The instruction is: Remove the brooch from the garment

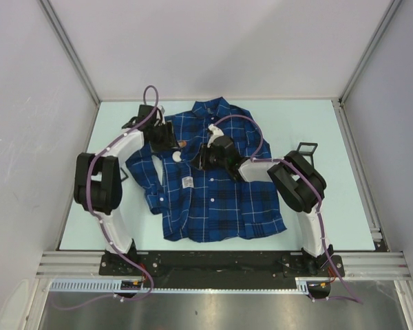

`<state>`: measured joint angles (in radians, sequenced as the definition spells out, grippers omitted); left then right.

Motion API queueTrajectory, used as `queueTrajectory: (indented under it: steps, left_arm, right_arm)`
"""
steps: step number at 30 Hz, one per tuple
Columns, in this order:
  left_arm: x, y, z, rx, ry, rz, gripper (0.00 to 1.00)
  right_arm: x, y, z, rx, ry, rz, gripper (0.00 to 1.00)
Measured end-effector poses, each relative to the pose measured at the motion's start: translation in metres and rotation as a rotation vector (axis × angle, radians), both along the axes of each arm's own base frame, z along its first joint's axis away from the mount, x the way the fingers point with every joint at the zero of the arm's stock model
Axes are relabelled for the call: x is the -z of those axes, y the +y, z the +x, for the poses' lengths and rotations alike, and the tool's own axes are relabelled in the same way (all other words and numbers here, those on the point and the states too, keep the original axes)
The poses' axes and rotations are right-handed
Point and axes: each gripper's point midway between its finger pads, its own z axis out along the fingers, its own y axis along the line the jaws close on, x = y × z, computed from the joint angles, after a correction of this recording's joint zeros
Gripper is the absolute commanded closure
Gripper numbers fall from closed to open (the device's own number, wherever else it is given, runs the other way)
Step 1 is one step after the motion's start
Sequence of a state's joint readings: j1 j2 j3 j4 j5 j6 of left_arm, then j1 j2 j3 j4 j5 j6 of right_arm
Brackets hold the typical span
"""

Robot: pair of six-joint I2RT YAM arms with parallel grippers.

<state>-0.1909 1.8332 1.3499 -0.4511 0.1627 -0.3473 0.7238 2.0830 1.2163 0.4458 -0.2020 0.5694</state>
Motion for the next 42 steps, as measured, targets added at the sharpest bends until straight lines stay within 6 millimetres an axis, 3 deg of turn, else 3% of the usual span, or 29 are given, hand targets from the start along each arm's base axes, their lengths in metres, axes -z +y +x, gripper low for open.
queueTrajectory:
  steps: [5,9,18,21,27,34,42]
  left_arm:
    - [0.036,-0.002,-0.001,0.024,0.095,-0.079,0.36]
    - [0.048,-0.012,-0.007,0.052,0.136,-0.111,0.37]
    - [0.046,-0.023,-0.005,0.072,0.129,-0.163,0.54]
    - [0.047,-0.025,-0.005,0.073,0.123,-0.168,0.55]
    - [0.048,-0.038,-0.014,0.100,0.122,-0.146,0.48]
    - [0.033,-0.066,-0.020,0.153,0.062,-0.093,0.40]
    - [0.033,-0.069,-0.018,0.166,0.049,-0.074,0.40]
  right_arm:
    - [-0.005,0.004,-0.002,-0.022,-0.004,0.028,0.72]
    - [-0.009,0.005,-0.001,-0.031,-0.011,0.045,0.72]
    - [-0.010,0.005,-0.001,-0.028,-0.003,0.054,0.73]
    - [-0.009,0.005,-0.001,-0.024,-0.002,0.053,0.73]
    - [-0.008,0.002,0.003,-0.002,-0.004,0.047,0.73]
    - [-0.005,-0.002,0.006,0.015,0.010,0.039,0.73]
    - [-0.003,-0.006,0.007,0.014,0.013,0.036,0.73]
